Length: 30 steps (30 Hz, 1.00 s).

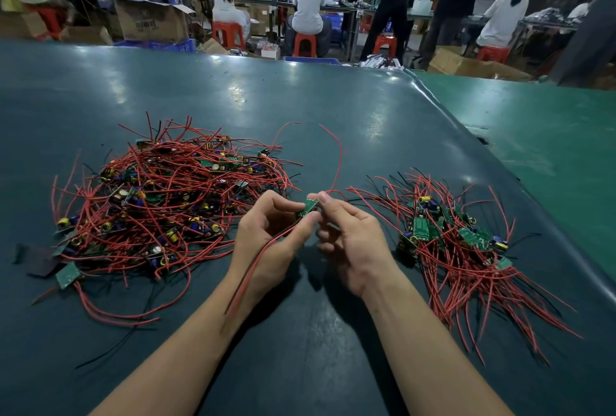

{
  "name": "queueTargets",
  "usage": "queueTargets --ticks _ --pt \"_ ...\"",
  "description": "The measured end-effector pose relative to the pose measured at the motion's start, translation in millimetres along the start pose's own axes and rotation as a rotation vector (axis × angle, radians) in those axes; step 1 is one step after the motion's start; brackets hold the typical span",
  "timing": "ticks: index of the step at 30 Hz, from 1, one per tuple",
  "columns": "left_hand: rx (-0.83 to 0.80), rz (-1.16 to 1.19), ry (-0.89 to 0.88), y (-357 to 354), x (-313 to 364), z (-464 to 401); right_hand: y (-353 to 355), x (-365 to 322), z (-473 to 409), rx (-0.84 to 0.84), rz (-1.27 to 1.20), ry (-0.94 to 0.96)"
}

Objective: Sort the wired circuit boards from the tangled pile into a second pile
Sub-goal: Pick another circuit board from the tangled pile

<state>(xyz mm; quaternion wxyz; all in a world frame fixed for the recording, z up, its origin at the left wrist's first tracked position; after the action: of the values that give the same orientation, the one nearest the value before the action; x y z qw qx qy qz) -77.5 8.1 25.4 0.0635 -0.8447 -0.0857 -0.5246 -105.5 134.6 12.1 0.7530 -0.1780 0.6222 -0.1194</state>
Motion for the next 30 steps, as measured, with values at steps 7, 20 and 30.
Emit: queueTargets --ticks 7,20,30 --pt "-0.058 -0.078 -0.036 -3 -5 3 5 -8 1 -0.003 0.176 0.071" --pt "-0.035 -0.141 -0.281 -7 15 9 22 -21 -8 0.100 -0.341 -0.011" --pt "-0.061 -0.137 -0.372 -6 26 15 25 -26 -7 0.027 -0.489 -0.110"
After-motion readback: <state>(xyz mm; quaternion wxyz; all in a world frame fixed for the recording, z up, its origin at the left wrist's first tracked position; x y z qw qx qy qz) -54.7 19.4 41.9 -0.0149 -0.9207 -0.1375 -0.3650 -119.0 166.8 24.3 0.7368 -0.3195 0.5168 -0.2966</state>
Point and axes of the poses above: each hand's wrist, its own z-axis away from the middle knuckle, its own y-axis out of the back of the hand, x = y × z, the point moved 5 cm from there along -z, towards the middle knuckle
